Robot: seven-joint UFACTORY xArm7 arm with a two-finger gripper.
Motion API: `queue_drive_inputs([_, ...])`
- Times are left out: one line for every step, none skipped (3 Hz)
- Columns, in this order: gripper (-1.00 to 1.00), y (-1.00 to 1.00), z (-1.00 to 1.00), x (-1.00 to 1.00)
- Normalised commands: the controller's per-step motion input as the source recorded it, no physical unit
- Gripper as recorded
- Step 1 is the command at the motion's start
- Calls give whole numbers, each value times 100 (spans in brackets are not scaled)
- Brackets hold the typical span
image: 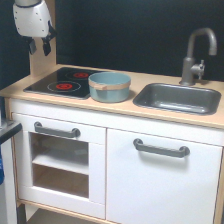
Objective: Place the pot in the sink
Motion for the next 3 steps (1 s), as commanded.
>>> queue_drive_inputs([100,-19,-5,31])
queue_drive_inputs([100,-21,-2,39])
queue_drive_inputs([100,-24,1,61])
